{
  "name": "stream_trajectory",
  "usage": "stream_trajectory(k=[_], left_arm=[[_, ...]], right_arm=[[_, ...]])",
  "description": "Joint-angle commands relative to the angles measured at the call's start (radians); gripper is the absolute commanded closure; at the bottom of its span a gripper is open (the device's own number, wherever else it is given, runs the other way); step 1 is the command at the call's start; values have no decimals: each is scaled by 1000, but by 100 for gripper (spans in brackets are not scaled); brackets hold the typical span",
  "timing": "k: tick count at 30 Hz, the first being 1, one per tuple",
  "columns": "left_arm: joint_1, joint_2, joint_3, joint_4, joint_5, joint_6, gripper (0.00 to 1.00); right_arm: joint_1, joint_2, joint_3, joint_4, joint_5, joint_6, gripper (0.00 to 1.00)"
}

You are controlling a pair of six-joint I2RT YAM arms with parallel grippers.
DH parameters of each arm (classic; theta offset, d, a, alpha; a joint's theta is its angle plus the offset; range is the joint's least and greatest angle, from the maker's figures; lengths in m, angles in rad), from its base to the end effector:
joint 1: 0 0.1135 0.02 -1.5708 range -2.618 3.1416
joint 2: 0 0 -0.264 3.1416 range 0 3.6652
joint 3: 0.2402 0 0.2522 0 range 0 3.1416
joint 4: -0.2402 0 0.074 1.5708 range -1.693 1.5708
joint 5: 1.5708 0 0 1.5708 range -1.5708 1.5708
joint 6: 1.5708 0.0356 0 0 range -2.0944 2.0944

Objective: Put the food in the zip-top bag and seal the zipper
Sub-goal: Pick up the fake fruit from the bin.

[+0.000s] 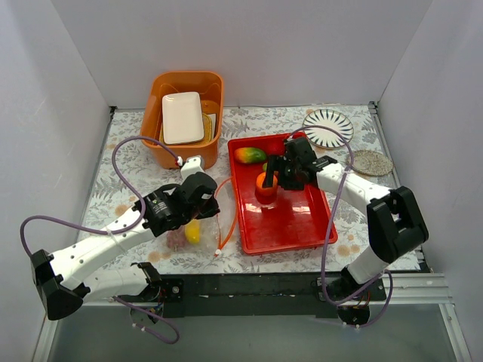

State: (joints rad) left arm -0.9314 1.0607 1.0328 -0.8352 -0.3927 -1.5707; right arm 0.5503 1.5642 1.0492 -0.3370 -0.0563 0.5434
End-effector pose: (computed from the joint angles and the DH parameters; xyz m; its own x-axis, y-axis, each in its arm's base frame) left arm 0.1345 -0.1581 0.3158 -0.5930 -0.7509 -0.2909 -0.4533 0.6098 -0.6501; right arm 0.2829 0.1759 0.2266 -0.8354 0.0931 -0.5417 -0.1422 0.9153 0.3767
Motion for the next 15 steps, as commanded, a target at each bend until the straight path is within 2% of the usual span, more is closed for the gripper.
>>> stream_trajectory(k=[1, 15], left_arm=[[5, -19, -28, 19, -14, -17, 100], [6, -24, -20, 2, -17, -5, 100]], right_arm=[[-62, 62, 67, 32, -20, -23, 10], [-168, 261, 201, 78, -132, -23, 4]])
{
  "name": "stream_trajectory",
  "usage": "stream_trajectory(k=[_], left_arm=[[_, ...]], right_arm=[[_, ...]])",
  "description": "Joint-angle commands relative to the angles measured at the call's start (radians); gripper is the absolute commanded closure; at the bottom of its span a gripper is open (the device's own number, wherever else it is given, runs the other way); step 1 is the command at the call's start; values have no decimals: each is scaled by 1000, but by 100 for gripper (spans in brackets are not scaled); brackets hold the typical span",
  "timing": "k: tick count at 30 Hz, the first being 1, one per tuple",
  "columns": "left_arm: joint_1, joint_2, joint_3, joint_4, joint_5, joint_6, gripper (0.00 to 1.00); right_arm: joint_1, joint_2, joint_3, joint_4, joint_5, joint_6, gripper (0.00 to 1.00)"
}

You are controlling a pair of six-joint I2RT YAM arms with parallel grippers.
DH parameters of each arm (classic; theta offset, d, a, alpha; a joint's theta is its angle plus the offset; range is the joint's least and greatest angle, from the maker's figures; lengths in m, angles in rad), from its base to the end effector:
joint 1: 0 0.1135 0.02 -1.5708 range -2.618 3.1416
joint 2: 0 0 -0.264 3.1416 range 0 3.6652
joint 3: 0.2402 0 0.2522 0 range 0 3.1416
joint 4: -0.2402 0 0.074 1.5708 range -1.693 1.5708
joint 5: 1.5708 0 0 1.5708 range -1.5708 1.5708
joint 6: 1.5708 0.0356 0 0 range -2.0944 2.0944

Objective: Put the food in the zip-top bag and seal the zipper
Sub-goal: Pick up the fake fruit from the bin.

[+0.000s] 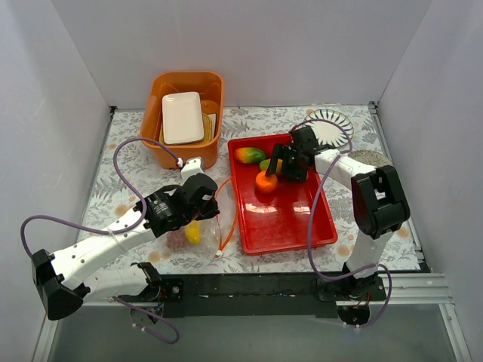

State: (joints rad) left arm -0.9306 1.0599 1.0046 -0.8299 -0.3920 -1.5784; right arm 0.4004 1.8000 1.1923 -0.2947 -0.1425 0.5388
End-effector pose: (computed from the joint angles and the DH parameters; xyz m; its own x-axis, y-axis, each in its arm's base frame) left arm 0.1343 -0.1575 0.3074 -0.5931 -0.7507 -0.2909 -0.4669 0.6151 -0.6354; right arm 0.3508 0.1540 0.1943 -0.8599 0.1876 -0.4747 -0.0299 0.9099 0.4137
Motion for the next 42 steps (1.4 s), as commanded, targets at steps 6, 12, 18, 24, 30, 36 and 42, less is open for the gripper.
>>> stream_trajectory(k=[6, 12, 18, 24, 30, 36, 42], left_arm=[[7, -35, 2, 5, -22, -3, 100], [9, -29, -8, 6, -19, -3, 100], [9, -15, 2, 11, -15, 6, 100], [10, -23, 2, 8, -13, 3, 100], [12, -17, 12, 2, -13, 11, 100], [12, -11, 12, 5, -10, 17, 100], [12, -18, 14, 2, -11, 17, 100]], right_arm=[[-21, 50, 32, 60, -141, -34, 10], [-15, -33, -112, 176, -243, -16, 9], [-5, -57, -131, 164, -247, -48, 2], [12, -36, -128, 193, -279, -36, 2], [28, -1, -109, 207, -270, -20, 2], [28, 4, -132, 226, -259, -17, 31], [28, -43, -169, 241, -266, -16, 71]])
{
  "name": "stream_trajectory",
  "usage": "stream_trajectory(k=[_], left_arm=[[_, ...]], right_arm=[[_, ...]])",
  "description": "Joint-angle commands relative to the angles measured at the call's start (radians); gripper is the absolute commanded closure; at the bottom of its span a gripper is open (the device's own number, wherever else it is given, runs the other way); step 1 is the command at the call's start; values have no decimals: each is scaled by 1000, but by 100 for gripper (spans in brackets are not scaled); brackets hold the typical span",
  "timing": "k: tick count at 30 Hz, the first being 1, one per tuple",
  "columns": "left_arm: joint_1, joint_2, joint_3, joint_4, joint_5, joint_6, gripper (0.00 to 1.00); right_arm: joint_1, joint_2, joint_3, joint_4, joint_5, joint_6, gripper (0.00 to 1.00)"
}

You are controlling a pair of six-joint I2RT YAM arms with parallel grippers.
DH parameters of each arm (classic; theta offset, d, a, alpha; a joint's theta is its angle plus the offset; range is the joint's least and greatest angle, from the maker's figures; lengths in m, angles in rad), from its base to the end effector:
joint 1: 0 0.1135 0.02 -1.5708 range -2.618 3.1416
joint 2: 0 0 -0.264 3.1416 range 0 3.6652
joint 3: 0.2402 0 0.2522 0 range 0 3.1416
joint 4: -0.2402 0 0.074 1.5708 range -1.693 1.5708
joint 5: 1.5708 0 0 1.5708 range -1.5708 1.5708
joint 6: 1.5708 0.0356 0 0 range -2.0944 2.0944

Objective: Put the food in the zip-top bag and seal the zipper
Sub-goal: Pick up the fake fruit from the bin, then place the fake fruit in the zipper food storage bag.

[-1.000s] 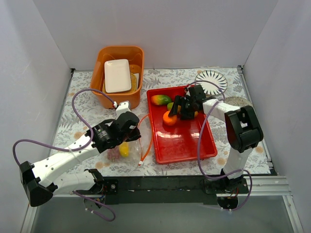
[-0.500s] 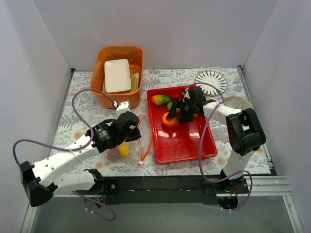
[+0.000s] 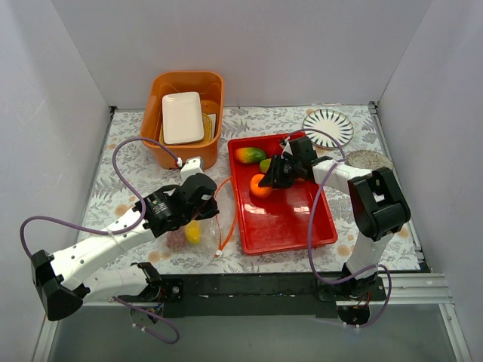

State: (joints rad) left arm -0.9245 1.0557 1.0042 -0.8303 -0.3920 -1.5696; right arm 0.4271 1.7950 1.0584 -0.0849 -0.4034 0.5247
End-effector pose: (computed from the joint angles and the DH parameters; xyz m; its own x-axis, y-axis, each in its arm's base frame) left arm 0.1347 -0.1560 0.3080 -0.5921 -0.7497 -0.2957 -0.4641 0.6171 -0.6354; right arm 0.3339 0.1673 0.1726 -0.8895 0.1014 -0.4455 -0.2065 0.7806 0.5900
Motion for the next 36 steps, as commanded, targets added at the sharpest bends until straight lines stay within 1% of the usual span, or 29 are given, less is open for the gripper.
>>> stream_trajectory(k=[1, 3, 11, 14, 17, 21, 23, 28, 30, 36], left_arm=[[7, -13, 13, 3, -13, 8, 100], [7, -14, 14, 3, -11, 8, 100], [9, -3, 16, 14, -7, 19, 100], [12, -2, 13, 19, -5, 19, 100], [10, 1, 10, 25, -8, 19, 100], [12, 9, 11, 31, -7, 20, 100], [13, 16, 14, 36, -2, 23, 100], [13, 27, 20, 40, -4, 26, 100], [12, 27, 20, 40, -4, 26, 100], [15, 20, 17, 39, -4, 22, 100]], right_arm=[[1, -52, -55, 39, -3, -2, 74], [1, -92, -72, 42, 0, 0, 77], [7, -262, -156, 10, 9, 9, 78], [21, -334, -192, 22, -8, 41, 77], [64, -409, -210, 56, -17, 81, 76], [169, -489, -184, 28, 76, 104, 74], [203, -522, -169, 16, 103, 113, 73], [311, -549, -130, -13, 204, 123, 73], [329, -551, -130, -18, 225, 123, 73], [387, -516, -115, -15, 239, 124, 73]])
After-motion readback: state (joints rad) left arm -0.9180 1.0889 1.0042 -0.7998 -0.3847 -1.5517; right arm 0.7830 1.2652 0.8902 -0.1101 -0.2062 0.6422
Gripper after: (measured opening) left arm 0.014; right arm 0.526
